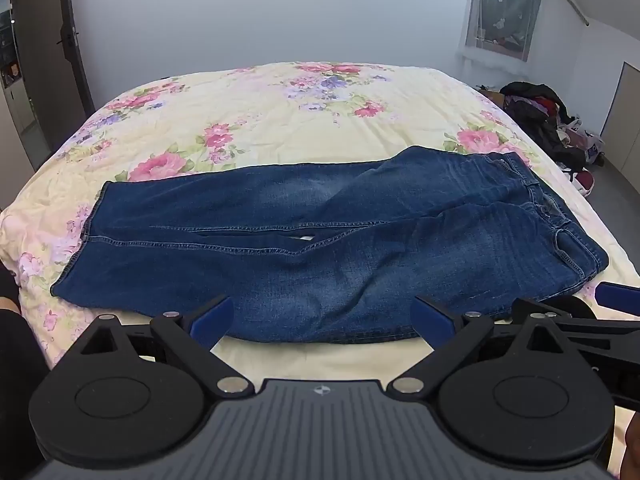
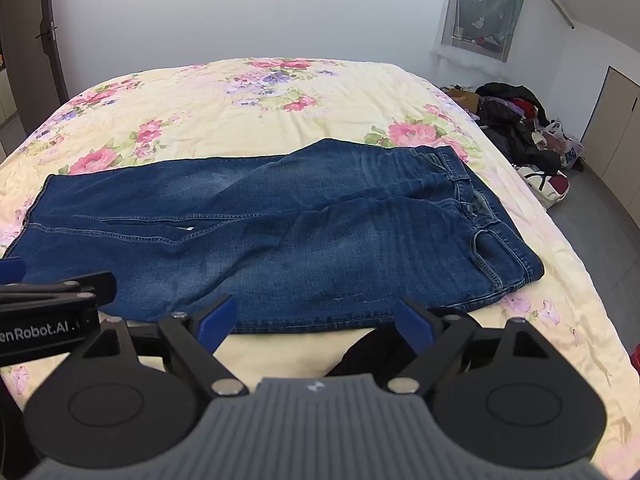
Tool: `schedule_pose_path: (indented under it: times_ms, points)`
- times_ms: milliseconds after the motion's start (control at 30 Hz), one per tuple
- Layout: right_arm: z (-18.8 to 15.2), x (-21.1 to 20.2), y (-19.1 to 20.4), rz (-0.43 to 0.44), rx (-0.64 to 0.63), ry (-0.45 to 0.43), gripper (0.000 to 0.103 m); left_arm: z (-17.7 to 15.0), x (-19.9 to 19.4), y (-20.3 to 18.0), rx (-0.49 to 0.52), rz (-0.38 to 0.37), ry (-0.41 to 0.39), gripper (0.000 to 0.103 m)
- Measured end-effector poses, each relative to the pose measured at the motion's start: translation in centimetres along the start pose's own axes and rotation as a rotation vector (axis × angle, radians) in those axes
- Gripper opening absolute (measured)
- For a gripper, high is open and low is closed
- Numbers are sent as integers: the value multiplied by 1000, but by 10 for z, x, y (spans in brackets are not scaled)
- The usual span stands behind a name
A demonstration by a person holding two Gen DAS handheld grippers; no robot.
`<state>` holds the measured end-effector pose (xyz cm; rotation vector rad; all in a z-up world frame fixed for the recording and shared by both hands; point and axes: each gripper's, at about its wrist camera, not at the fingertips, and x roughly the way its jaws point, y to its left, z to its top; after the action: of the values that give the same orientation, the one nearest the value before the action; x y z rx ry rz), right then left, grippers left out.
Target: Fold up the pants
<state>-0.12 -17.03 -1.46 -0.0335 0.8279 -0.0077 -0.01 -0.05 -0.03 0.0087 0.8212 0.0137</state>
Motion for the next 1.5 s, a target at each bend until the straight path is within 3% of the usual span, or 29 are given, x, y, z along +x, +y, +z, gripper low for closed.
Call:
schedule_pose_path:
  times_ms: [1500]
  points:
    - [-2, 1, 1, -7, -4, 5, 83, 2, -2, 0, -20, -20, 0, 103]
